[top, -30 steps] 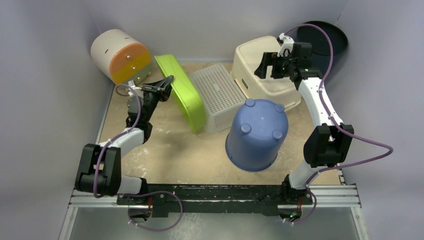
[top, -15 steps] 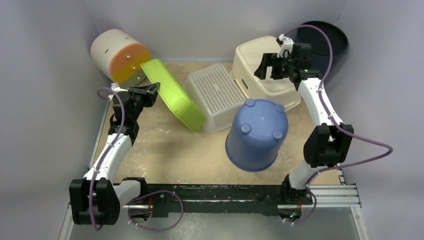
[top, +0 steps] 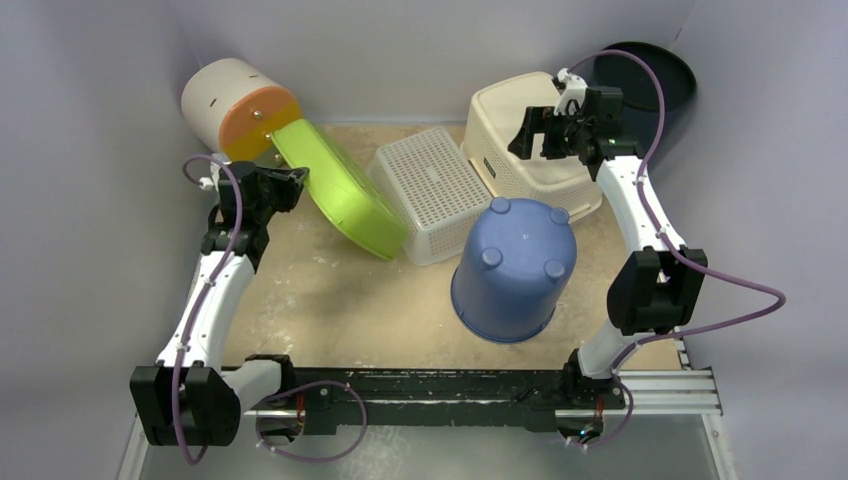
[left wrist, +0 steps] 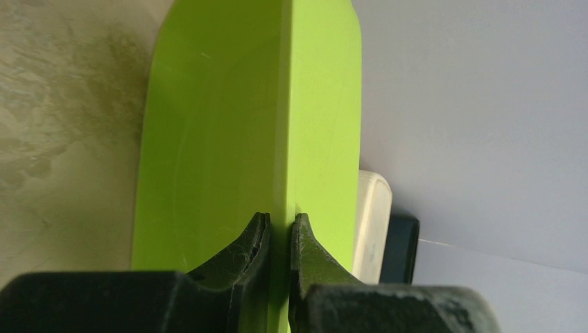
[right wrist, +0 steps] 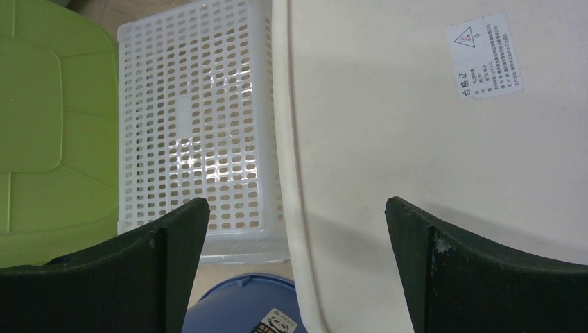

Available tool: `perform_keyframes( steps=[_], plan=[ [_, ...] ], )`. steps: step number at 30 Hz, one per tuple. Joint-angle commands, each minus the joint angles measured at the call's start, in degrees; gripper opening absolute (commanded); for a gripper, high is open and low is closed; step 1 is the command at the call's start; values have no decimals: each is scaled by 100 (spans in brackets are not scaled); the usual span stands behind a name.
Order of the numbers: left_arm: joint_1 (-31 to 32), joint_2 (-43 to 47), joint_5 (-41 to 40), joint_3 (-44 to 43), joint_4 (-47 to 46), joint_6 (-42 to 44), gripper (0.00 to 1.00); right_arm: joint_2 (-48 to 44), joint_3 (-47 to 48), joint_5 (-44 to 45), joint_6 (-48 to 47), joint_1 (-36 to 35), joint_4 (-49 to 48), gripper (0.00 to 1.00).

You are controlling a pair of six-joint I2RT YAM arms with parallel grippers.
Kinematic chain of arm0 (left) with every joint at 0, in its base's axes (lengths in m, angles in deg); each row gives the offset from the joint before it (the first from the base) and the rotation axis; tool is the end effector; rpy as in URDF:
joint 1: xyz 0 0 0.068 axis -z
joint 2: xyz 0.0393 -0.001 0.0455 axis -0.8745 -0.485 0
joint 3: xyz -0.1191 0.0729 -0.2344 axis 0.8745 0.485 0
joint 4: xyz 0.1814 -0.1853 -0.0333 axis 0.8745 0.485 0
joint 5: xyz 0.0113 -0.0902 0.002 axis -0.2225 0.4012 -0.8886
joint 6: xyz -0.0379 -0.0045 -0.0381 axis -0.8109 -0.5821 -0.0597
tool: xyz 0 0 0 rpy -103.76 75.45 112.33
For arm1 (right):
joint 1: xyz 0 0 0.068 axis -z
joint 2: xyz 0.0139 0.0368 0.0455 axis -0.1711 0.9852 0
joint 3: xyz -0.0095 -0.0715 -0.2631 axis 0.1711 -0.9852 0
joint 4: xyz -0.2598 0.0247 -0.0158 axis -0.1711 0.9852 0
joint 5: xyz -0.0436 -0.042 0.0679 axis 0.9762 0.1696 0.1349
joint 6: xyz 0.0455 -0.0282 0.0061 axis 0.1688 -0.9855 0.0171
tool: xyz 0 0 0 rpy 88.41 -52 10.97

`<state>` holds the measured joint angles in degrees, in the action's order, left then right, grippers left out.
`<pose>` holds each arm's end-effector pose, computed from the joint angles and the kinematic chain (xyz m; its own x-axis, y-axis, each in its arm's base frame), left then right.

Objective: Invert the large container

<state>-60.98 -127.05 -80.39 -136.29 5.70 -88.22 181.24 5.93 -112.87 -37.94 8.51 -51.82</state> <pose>0.2586 -0.0014 0.3148 -0.1355 -0.9664 -0.2183 -0.3809 0.2543 -0.8890 0.3925 0.0236 0.3662 -0.4738 0.0896 -0.8760 -0.3356 0.9014 0.2737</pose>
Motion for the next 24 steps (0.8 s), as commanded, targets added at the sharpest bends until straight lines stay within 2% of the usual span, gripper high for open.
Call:
perform_keyframes(
  steps=[1, 11, 24],
  plan=[
    [-141, -497, -986, 128, 2811, 916, 0, -183, -55, -240, -54, -5, -108, 100],
    [-142, -1182, -1628, -593, 3700, 1578, 0, -410, -458, -436, 191, -5, -500, 100],
    [-142, -1628, -2065, -458, 3663, 1902, 0, -653, -864, -502, 297, 3, -817, 100]
  ],
)
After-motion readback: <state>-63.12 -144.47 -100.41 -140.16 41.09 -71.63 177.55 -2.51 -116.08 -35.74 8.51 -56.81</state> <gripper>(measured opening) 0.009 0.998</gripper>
